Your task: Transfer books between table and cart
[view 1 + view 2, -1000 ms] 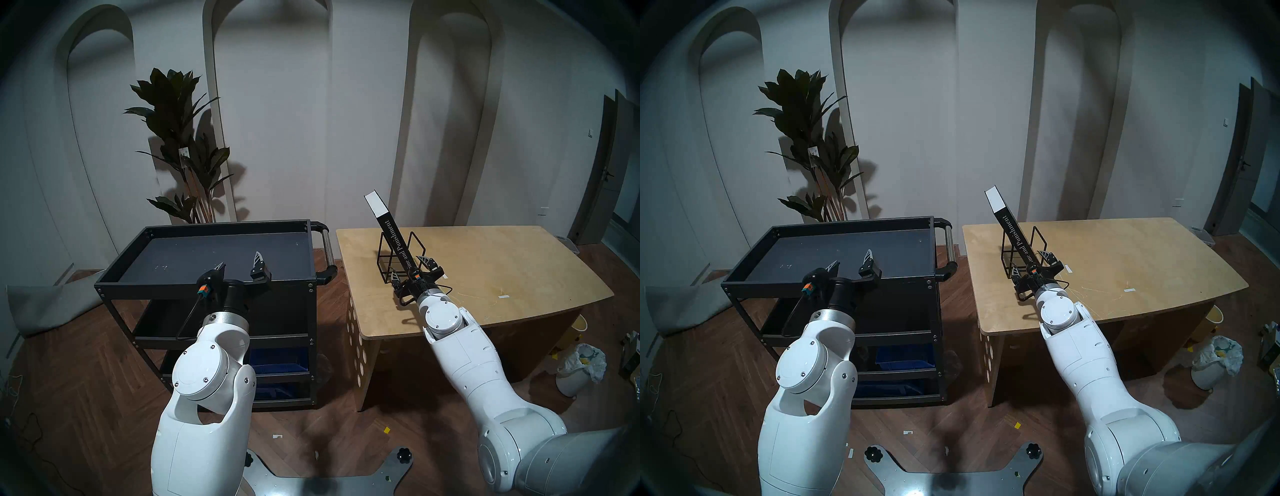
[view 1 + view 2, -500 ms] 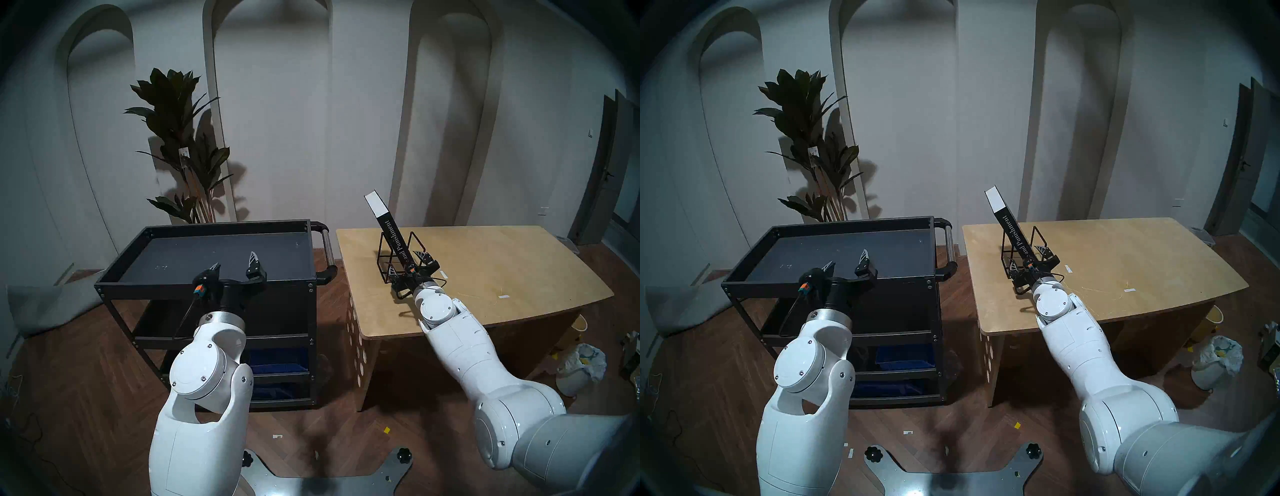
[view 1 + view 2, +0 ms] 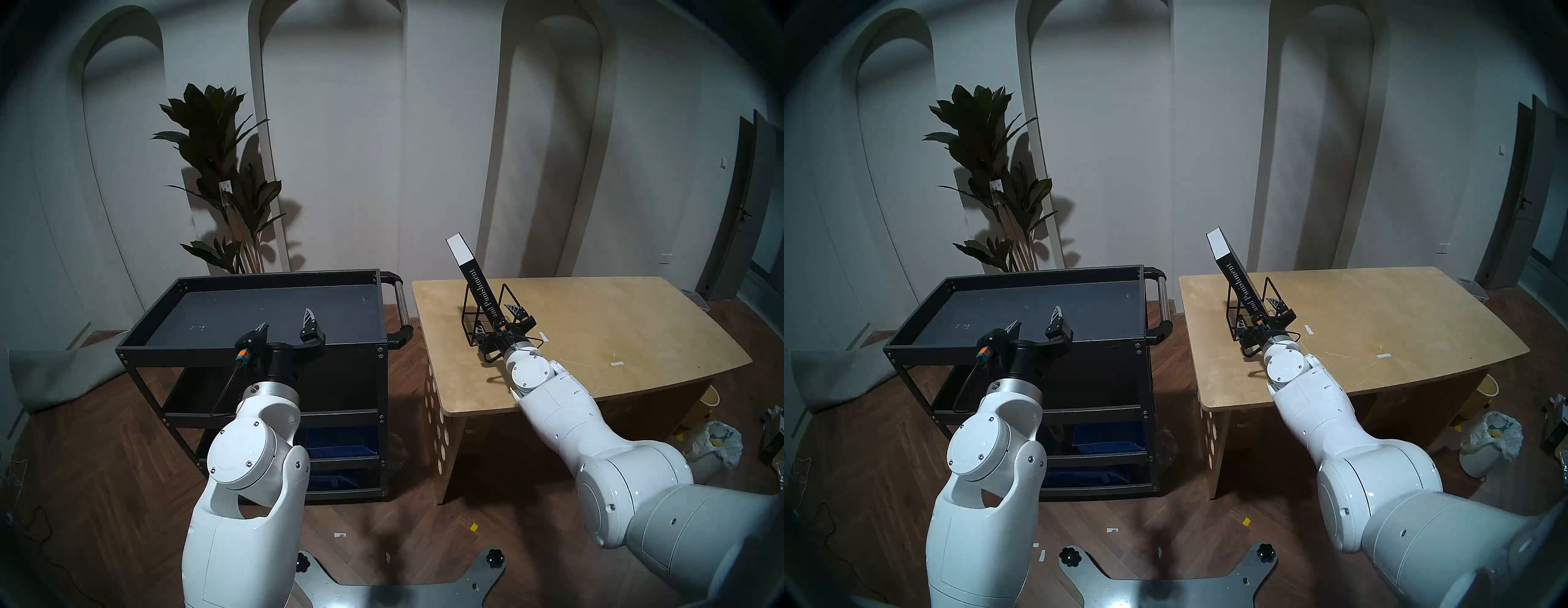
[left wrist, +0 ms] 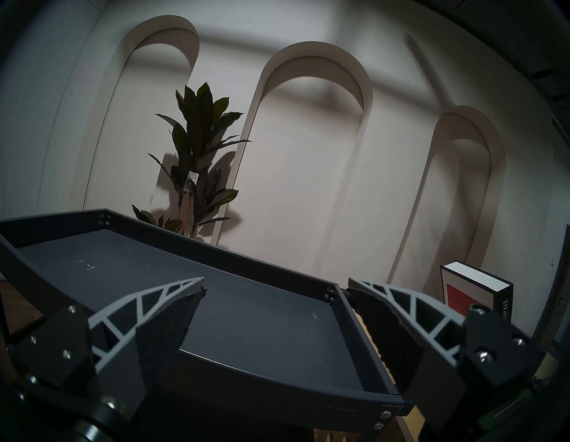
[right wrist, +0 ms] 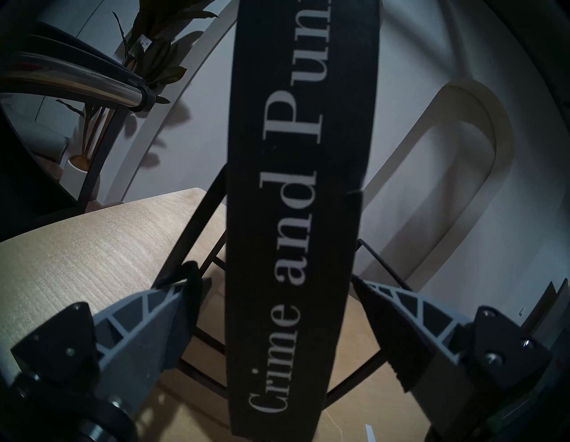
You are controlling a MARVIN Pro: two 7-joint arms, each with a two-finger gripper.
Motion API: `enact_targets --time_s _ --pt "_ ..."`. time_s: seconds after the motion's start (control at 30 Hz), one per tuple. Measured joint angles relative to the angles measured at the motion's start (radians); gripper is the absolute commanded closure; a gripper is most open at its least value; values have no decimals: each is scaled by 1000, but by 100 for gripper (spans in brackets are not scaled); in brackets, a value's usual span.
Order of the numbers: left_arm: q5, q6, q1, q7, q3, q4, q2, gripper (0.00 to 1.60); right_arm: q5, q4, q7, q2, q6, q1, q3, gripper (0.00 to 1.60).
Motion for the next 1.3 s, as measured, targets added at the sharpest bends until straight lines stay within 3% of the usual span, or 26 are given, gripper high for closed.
enact_targets --time_s 0.2,0.3,0.33,0.37,0.43,0.53,0.87,1.3 --pt "2 0 0 5 3 0 -1 0 -12 68 -20 -6 -35 38 -9 0" --pt "2 0 0 7 4 -1 -2 0 -17 92 -26 -7 -49 51 -12 12" --pt "3 0 0 8 5 -1 -2 0 -17 97 -28 -8 -51 54 -12 63" --pt "3 0 0 9 6 -1 -3 0 -20 111 -32 -8 -60 61 -14 96" --pt "3 0 0 10 9 -3 -4 0 -23 131 -38 -9 -74 73 -15 129" --pt "4 0 1 13 14 -5 -4 0 -25 154 -45 -10 -92 84 -17 160" --pt "7 0 1 20 35 -12 -3 0 -21 214 -66 -10 -164 104 -5 160" --pt "9 2 2 27 58 -16 6 0 -9 219 -87 7 -236 116 12 160"
